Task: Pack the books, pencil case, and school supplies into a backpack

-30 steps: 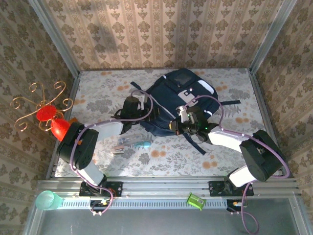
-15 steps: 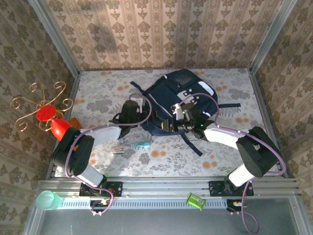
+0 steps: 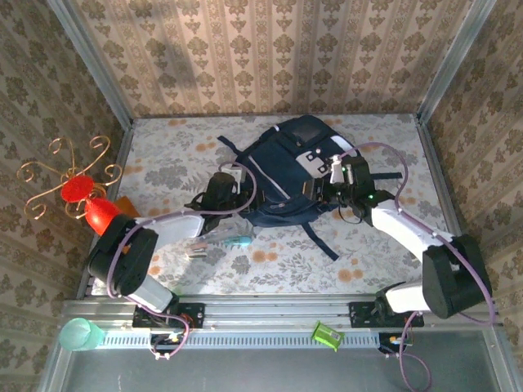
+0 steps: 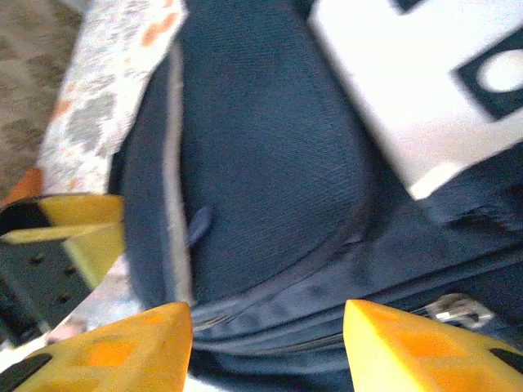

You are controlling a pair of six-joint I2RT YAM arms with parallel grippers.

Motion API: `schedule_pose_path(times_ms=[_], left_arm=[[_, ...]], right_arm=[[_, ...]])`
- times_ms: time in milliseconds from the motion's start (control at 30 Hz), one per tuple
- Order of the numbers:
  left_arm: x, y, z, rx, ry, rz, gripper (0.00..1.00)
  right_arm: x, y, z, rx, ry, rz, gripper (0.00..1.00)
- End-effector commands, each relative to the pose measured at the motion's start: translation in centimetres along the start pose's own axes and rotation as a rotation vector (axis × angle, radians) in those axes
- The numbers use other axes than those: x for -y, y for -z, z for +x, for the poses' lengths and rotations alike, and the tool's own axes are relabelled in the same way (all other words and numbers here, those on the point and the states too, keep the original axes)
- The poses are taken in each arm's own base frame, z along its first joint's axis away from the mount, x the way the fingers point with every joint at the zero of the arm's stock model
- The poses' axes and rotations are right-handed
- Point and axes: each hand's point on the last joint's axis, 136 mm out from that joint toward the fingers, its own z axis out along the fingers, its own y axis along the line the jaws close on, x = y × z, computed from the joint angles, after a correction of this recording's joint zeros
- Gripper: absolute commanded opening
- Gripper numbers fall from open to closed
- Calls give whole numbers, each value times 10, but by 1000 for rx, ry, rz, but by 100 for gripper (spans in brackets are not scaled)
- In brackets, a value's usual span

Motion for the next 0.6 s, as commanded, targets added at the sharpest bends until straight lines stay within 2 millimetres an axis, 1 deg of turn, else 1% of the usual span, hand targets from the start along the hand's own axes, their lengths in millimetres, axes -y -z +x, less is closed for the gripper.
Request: schedule_pose_path(times_ms=[0,33,100,200,267,333,400,500,567], left_arm=[[4,-13,-17,22,33,27,69],[3,-17,-21,25,36,29,69],[-2,-22,-29,31,32,18,69],[-9,-28,-47,36,23,16,69],[-11,-24,-61,45,16,28,68],[-8,-10,-72,82,-39,29,69],[-1,4,-68,94,-119,33,69],[11,15,-43,72,-254,71,69],[21,16,-24,46,-340,125,68]], right_arm=[[24,-19,-2,-4,-53,111,51],[26,-25,-2,-2,-70,108,50],[24,-33,1,-3,-106,76,48],[10,-44,6,4,-143,17,46],[-1,-48,9,6,-136,-5,46],[-9,-46,8,17,-119,-8,46],[-7,-39,4,38,-96,19,46],[0,-22,-3,75,-33,92,48],[2,-19,-5,75,-31,113,51]])
